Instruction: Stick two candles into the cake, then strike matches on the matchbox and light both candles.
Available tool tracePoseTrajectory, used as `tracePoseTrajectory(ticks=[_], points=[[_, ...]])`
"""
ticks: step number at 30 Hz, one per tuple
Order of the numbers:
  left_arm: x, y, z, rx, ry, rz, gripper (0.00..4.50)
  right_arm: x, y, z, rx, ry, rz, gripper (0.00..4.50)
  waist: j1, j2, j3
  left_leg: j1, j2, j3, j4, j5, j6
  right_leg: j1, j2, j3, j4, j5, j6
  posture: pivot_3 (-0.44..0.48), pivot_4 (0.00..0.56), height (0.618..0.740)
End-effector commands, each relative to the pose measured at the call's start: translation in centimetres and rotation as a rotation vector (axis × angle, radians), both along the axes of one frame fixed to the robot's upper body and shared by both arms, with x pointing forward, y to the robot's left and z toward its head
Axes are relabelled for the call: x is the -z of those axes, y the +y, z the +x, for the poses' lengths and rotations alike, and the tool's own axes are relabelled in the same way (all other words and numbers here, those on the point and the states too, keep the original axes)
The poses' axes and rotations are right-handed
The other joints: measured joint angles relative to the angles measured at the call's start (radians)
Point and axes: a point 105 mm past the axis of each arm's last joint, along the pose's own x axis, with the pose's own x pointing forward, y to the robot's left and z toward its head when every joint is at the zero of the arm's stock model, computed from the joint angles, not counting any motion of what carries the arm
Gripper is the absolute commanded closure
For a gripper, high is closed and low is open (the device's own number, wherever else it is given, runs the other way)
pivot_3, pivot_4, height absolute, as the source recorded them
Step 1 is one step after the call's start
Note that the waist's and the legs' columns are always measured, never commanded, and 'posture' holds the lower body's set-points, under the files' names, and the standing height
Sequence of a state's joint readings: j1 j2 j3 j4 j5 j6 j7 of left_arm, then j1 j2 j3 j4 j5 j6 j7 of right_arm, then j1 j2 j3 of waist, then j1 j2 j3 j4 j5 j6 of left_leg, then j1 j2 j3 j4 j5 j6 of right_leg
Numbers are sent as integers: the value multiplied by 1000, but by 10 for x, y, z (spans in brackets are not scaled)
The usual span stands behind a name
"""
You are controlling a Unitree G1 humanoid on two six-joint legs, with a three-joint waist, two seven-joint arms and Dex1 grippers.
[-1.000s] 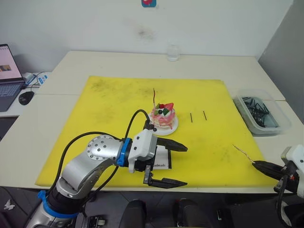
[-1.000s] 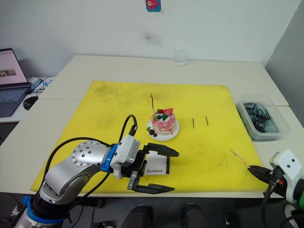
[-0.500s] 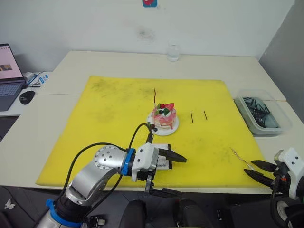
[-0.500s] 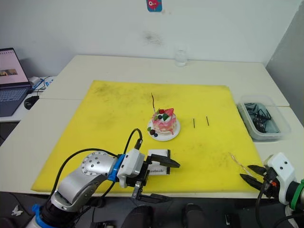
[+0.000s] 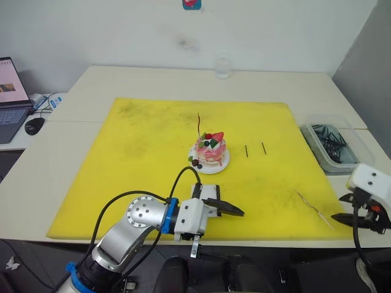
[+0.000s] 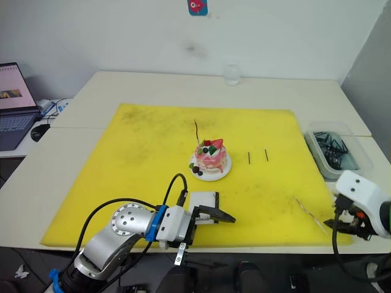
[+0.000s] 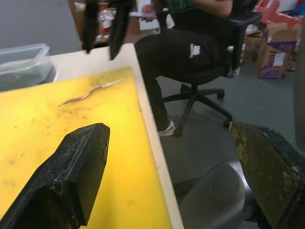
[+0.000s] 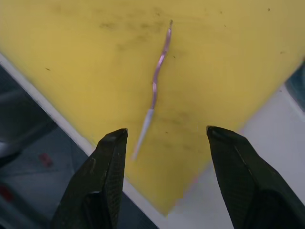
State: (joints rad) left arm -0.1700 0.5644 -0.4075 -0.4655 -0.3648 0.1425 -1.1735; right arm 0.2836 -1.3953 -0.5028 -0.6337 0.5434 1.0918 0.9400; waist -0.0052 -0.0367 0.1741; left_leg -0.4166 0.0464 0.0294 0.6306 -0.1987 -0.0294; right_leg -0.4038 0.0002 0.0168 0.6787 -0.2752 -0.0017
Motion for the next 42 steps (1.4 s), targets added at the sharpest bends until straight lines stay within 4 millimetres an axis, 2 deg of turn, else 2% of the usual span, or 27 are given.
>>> tracePoseTrajectory(ticks=[1,7,13,32,35,41,42], points=[[-20,0,-9,45,-91,-24,0,9,3,1,7,102,16,1779,0,0,0,-1,0,0,-1,0,0,0,0,0,0,0,0,0,150,740],[-49,-11,-2,25,-91,-99,0,22,-1,11,29,151,15,1779,4,0,0,-2,-1,0,-1,0,0,-1,2,-2,-1,0,4,0,150,740],[-63,-16,0,-3,-28,-138,0,30,2,12,57,197,47,1779,0,0,0,-1,-1,0,-1,0,0,-1,2,-1,0,1,5,0,150,740],[-62,-14,6,-36,-37,-114,0,47,14,15,81,212,83,1779,0,1,0,-1,0,0,-1,0,0,-1,4,0,1,1,6,0,150,740],[-62,-15,7,-38,-38,-114,0,48,18,13,71,224,85,2328,0,1,0,-1,0,0,0,0,0,-1,4,0,1,1,6,0,150,740],[-62,-16,9,-44,-46,-111,0,50,21,14,77,230,92,4467,0,1,0,-1,0,0,-1,0,0,-1,5,0,1,1,6,0,150,740],[-62,-16,9,-46,-47,-110,0,50,21,15,79,228,93,4467,0,1,0,-1,0,0,-1,0,0,-1,5,0,1,1,6,0,150,740]])
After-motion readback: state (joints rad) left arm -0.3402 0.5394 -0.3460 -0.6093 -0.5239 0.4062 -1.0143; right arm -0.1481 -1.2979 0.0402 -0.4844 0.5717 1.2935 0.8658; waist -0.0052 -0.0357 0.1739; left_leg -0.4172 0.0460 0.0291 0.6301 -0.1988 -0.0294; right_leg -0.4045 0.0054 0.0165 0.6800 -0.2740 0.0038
